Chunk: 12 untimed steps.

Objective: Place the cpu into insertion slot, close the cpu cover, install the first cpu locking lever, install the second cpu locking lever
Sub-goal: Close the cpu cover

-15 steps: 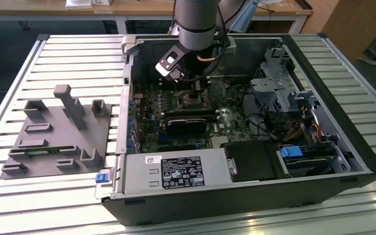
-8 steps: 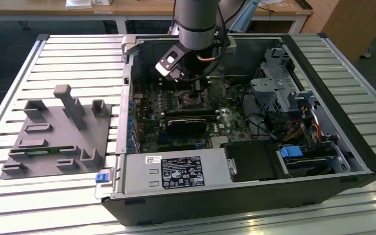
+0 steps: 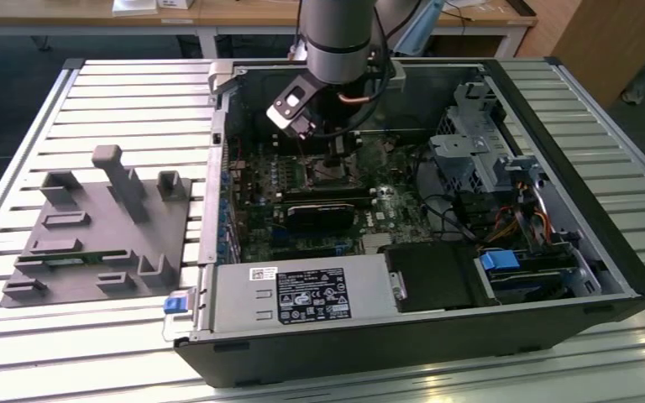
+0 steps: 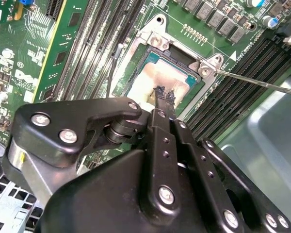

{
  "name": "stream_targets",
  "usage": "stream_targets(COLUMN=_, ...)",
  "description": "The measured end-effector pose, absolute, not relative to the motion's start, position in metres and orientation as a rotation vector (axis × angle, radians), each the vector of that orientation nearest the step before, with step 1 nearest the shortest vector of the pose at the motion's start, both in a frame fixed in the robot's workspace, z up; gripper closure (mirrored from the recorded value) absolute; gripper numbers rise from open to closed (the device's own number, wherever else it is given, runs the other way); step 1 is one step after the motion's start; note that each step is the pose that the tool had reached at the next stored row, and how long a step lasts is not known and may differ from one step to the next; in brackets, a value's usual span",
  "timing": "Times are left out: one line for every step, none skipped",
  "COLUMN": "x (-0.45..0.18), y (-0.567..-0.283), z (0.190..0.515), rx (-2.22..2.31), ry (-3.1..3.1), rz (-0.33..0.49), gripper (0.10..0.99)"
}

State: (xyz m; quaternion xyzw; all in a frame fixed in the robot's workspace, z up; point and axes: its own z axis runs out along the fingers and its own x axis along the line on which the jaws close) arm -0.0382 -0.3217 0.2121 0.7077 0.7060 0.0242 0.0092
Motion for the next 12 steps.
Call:
stream_targets(x=-0.0383, y=-0.3217, z=0.2128, rx=2.210, ry=2.205, rz=0.076, gripper=0.980)
stream_targets(x=-0.0383, y=-0.3217, z=0.2134, rx=2.211, ry=2.205, rz=0.076, gripper=0.980)
stream_targets(x=-0.0383, y=-0.3217, z=0.2140, rx=2.211, ry=2.205, rz=0.076, gripper=0.980)
stream_targets(x=-0.0382, y=-0.3216, z=0.2146, rx=2.211, ry=2.205, rz=0.076, gripper=0.980)
stream_targets(x=-0.0382, y=-0.3217, z=0.2153, rx=2.211, ry=2.206, rz=0.075, gripper=0.980)
stream_targets(x=-0.0382, y=-0.3217, z=0.2159, rx=2.211, ry=2.206, rz=0.075, gripper=0.980)
stream_targets(x=-0.0382, y=-0.3217, z=0.2164, rx=2.211, ry=2.206, rz=0.075, gripper=0.980)
stream_targets(x=-0.0382, y=-0.3217, z=0.2171, rx=2.211, ry=2.206, rz=0.075, gripper=0.980)
stream_targets(x=-0.0382, y=-0.3217, z=0.2180, rx=2.211, ry=2.206, rz=0.074, gripper=0.980)
stream_targets(x=-0.0382, y=-0.3217, z=0.2193, rx=2.211, ry=2.206, rz=0.074, gripper=0.980)
stream_targets(x=-0.0382, y=-0.3217, z=0.2206, rx=2.212, ry=2.206, rz=0.074, gripper=0.980)
stream_targets(x=-0.0382, y=-0.3217, z=0.2224, rx=2.212, ry=2.206, rz=0.074, gripper=0.980)
